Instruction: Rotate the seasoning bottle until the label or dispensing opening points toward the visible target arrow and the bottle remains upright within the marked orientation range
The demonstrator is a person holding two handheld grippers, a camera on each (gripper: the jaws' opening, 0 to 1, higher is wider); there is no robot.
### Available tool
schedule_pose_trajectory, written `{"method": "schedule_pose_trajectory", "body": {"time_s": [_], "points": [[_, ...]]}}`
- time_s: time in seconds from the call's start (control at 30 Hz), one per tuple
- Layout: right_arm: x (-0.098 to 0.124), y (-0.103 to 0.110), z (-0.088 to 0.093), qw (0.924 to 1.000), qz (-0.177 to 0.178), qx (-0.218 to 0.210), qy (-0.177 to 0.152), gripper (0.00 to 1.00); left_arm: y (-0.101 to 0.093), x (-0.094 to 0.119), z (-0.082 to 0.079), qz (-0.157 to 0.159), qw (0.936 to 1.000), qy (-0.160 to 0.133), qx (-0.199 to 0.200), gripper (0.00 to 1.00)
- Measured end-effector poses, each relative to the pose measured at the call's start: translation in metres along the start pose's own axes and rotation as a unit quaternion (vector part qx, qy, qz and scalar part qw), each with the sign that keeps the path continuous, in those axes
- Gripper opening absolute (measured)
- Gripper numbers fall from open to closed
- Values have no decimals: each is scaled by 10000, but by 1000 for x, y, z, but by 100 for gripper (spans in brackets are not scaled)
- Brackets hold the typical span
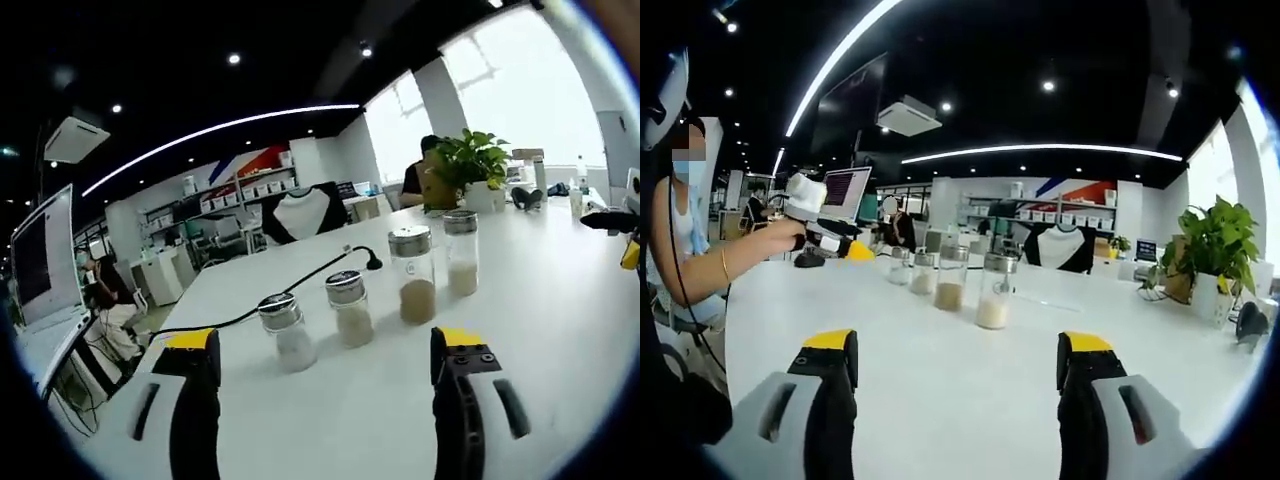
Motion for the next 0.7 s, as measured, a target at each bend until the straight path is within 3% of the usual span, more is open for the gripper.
{"method": "schedule_pose_trajectory", "body": {"time_s": [0.07, 0.3, 0.7], "points": [[0, 0, 0, 10000, 2, -7, 13, 83, 1, -2, 2, -26, 9999, 58, -149, 91], [-1, -3, 3, 10000, 32, -60, 41, 82, 10, -12, 9, -196, 9997, 143, 10, 91], [0, -6, 6, 9999, 65, -101, 50, 81, 26, -24, 7, -422, 9989, 196, 108, 89]]}}
Point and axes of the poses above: the point that each gripper's makers call its tool centre point, and the gripper's own axes: x roughly backward along the fingers, y roughly to its left, z roughly out of its underside, the point moved 6 cm from there along x, roughly backward along the fingers, and after that the axes turned 7 degrees about z, right-handed, at the moved point
